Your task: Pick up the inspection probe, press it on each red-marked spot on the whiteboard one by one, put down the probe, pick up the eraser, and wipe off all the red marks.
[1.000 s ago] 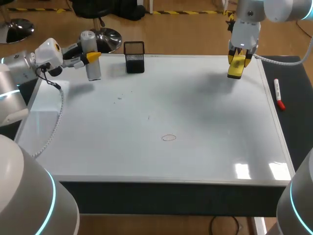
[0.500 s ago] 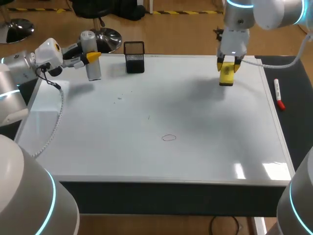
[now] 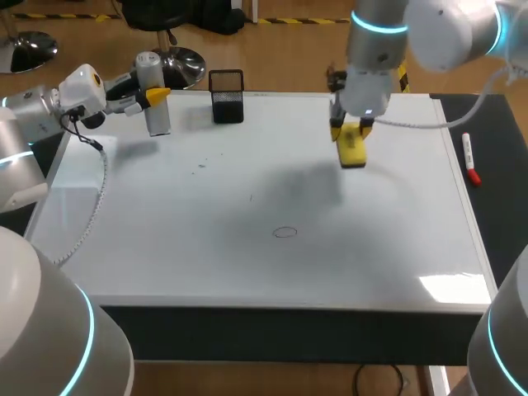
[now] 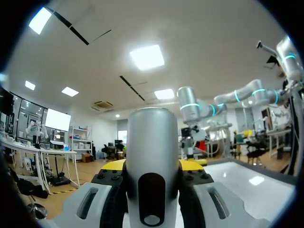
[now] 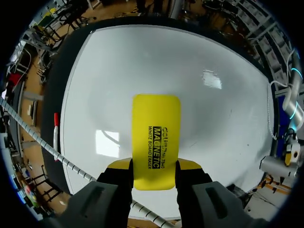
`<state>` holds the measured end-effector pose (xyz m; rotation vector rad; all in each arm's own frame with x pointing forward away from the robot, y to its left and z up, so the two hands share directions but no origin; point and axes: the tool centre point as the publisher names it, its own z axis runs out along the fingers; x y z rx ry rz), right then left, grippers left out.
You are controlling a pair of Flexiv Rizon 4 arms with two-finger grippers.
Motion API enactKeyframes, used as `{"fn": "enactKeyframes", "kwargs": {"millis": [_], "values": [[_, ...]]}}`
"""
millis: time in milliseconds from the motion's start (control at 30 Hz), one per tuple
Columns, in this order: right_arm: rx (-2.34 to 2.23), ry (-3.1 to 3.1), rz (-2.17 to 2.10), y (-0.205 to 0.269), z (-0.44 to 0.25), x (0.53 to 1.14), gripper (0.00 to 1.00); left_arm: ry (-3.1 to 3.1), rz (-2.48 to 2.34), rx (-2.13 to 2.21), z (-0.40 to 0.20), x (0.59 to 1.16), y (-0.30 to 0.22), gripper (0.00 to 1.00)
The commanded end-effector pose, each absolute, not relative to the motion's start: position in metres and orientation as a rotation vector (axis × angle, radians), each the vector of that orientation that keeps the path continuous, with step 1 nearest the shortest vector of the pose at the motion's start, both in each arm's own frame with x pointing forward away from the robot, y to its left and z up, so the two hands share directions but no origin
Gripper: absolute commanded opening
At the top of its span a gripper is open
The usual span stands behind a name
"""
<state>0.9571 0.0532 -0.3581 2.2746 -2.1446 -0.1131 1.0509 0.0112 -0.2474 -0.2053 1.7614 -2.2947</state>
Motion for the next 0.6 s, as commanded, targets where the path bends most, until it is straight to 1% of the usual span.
{"fn": "enactKeyframes", "kwargs": {"millis": [33,333,600], "values": [[2.362,-2.147,0.045,0.082,-0.359,0.917,0.0,1.76,-2.293,-0.206,-0.246,1.05,0.011,0.0],[2.458,-2.025,0.004,0.149,-0.37,0.866,0.0,1.76,-2.293,-0.206,-0.246,1.05,0.011,0.0],[2.491,-1.994,-0.029,0.187,-0.375,0.829,0.0,1.76,-2.293,-0.206,-0.246,1.05,0.011,0.0]]}}
